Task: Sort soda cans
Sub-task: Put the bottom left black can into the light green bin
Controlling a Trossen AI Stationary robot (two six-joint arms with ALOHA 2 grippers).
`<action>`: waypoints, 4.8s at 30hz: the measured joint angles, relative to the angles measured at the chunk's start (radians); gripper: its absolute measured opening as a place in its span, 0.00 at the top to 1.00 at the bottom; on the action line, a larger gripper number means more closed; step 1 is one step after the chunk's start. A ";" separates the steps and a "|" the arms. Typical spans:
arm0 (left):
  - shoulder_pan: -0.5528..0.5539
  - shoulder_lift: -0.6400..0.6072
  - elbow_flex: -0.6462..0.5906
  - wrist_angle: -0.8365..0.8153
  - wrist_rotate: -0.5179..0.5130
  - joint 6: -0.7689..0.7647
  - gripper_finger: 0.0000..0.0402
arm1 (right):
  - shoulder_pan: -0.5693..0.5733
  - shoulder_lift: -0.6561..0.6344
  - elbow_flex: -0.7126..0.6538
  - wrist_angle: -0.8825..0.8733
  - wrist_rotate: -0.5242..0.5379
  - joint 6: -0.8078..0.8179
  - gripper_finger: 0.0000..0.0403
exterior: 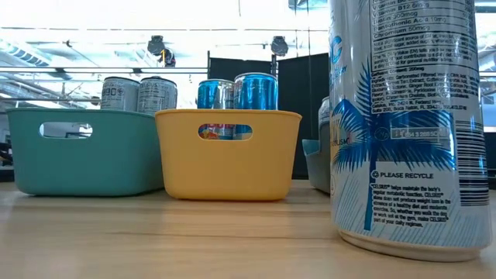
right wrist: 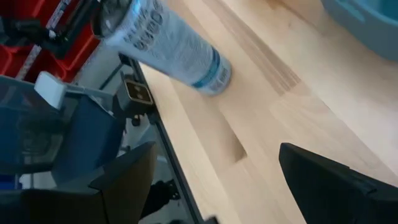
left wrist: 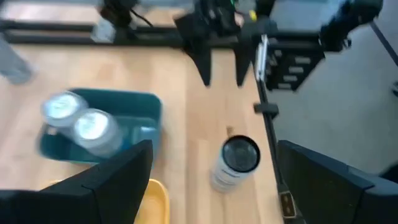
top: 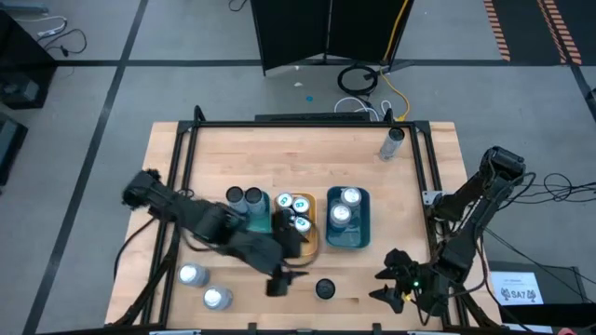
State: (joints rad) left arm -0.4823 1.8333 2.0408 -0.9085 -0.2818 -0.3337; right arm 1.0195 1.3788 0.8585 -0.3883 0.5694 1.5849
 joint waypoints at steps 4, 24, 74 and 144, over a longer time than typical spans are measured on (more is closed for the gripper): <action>0.026 0.113 0.076 -0.003 0.079 0.003 0.13 | 0.035 0.000 0.000 -0.018 0.000 0.018 0.18; -0.014 0.446 0.294 -0.103 0.152 0.025 0.13 | 0.106 0.000 0.000 -0.052 -0.014 0.027 0.18; -0.013 0.479 0.289 0.131 -0.001 -0.139 0.13 | 0.108 0.000 0.000 -0.059 -0.052 0.023 0.18; -0.010 0.528 0.288 -0.071 0.146 -0.105 0.26 | 0.108 0.001 0.000 -0.059 -0.044 0.027 0.18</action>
State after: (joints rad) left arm -0.4927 2.3611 2.3287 -0.9794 -0.1360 -0.4389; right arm 1.1278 1.3796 0.8582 -0.4477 0.5254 1.6115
